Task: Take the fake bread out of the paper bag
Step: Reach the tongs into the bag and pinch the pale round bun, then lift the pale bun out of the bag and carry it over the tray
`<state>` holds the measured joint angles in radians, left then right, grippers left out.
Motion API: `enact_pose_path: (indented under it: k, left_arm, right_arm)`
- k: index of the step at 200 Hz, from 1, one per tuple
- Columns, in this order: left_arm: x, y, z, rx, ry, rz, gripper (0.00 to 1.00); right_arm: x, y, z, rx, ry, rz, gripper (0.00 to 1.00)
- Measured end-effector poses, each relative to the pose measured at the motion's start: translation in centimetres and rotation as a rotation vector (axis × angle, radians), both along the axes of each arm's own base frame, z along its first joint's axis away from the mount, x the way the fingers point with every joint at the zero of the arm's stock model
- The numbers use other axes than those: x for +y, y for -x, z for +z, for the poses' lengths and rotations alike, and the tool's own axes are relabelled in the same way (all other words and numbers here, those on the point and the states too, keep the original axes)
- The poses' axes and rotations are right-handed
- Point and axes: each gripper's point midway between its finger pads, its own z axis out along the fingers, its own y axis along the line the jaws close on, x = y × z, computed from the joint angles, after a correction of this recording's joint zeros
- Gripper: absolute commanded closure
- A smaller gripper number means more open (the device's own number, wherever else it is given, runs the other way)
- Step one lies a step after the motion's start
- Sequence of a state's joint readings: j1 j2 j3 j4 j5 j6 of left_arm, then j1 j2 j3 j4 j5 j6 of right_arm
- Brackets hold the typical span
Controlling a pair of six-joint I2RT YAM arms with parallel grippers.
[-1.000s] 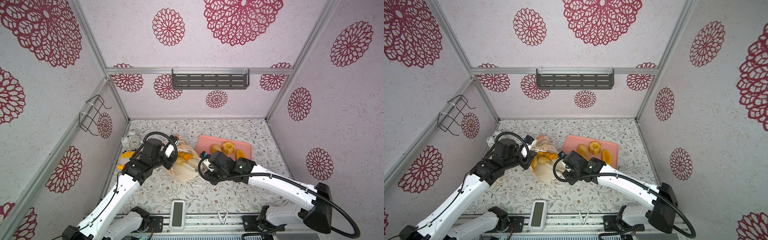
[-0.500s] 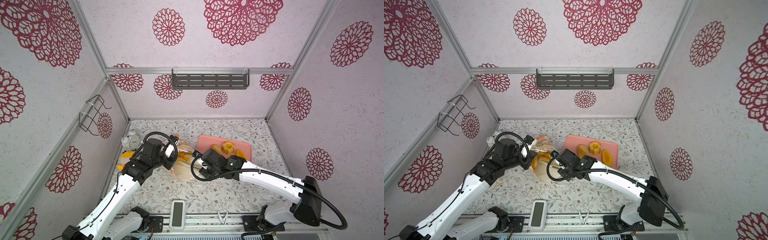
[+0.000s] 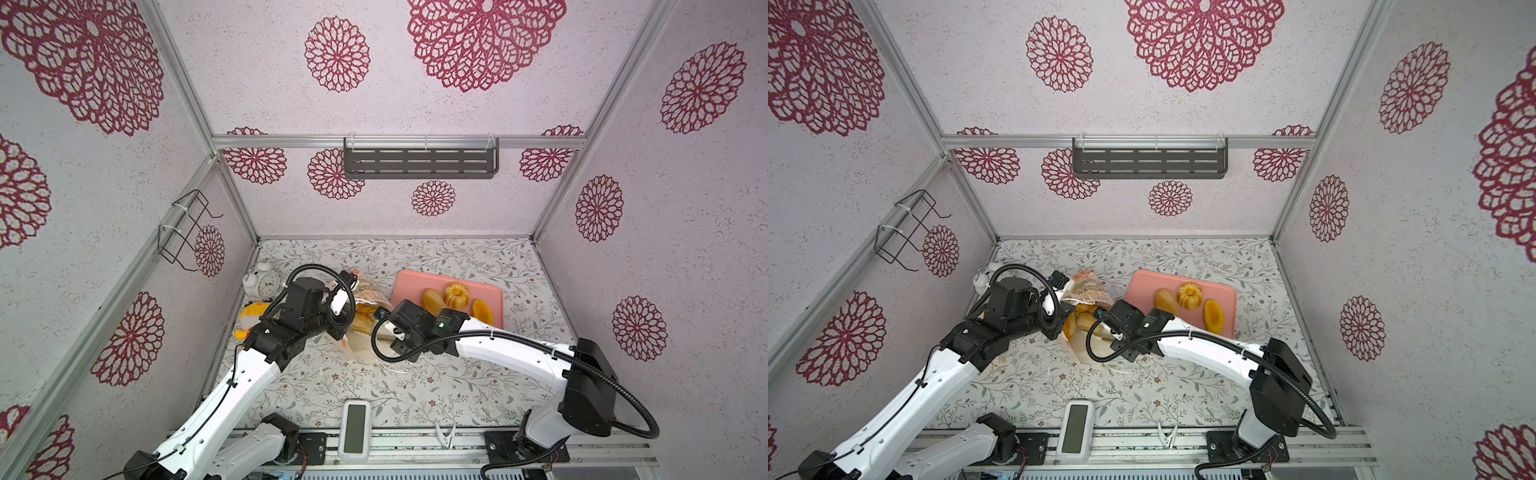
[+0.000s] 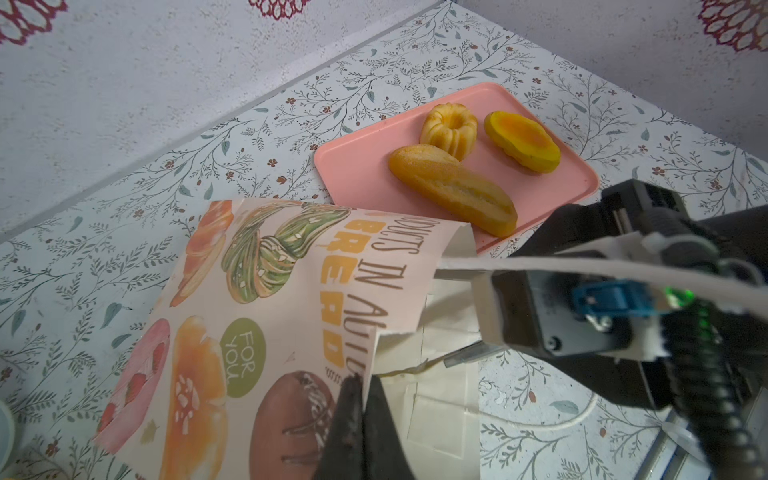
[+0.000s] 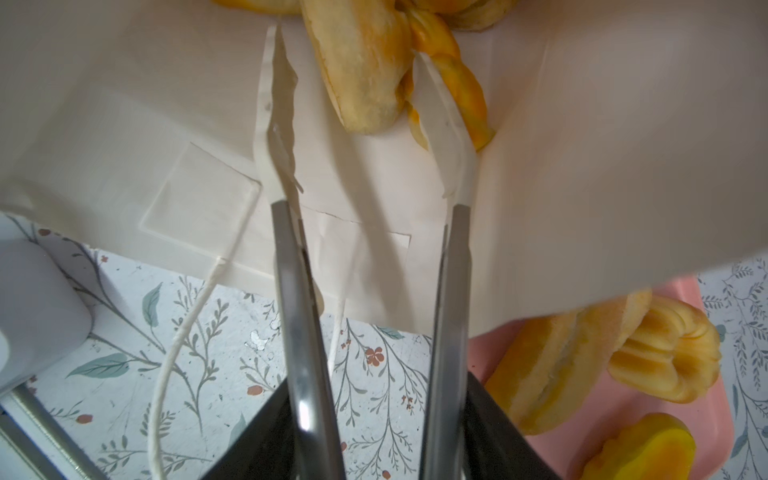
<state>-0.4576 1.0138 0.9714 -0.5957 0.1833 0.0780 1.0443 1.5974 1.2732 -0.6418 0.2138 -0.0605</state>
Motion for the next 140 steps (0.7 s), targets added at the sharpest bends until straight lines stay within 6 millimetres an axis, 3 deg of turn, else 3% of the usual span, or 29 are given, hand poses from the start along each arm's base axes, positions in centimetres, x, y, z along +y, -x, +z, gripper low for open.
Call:
enact_pose_path:
  k: [61,118,140]
  left_arm:
    - [-0.2,0.0,0.1,0.008,0.021,0.003,1.0]
    - [-0.4,-0.7,0.2,0.007,0.034,0.027,1.0]
    - [-0.4,-1.1,0.0,0.01,0.034,0.042,1.0]
  right_arm:
    - [1.2,-1.2,-0.2,-0.026,0.033,0.011,0.49]
    - [2.0,-0.5,0.1,-0.034,0.041,0.059,0.74]
    - [2.2,-0.1,0.0,-0.035,0.048,0.074,0.79]
